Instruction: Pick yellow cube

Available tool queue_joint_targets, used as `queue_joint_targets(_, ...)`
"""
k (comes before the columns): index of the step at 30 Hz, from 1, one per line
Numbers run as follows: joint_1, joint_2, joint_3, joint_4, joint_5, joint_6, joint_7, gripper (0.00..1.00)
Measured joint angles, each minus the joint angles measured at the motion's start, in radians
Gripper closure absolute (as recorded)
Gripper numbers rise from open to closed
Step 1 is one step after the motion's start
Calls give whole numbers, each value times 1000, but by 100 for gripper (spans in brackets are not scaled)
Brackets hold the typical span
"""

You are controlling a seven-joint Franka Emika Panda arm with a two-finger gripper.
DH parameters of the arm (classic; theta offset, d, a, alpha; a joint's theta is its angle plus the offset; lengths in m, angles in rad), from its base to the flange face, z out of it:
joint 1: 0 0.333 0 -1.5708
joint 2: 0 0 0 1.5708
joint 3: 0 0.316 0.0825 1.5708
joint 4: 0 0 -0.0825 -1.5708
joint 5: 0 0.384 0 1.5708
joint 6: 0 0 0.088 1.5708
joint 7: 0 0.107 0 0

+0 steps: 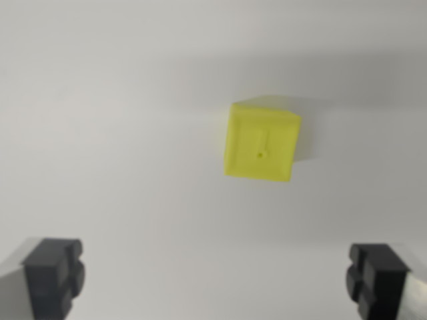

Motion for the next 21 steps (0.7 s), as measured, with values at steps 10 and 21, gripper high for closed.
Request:
queue_joint_targets(10, -10, 42, 0, -10, 5, 47, -4, 0)
queue_joint_targets(21, -21, 89, 0, -14, 11, 93, -9, 0)
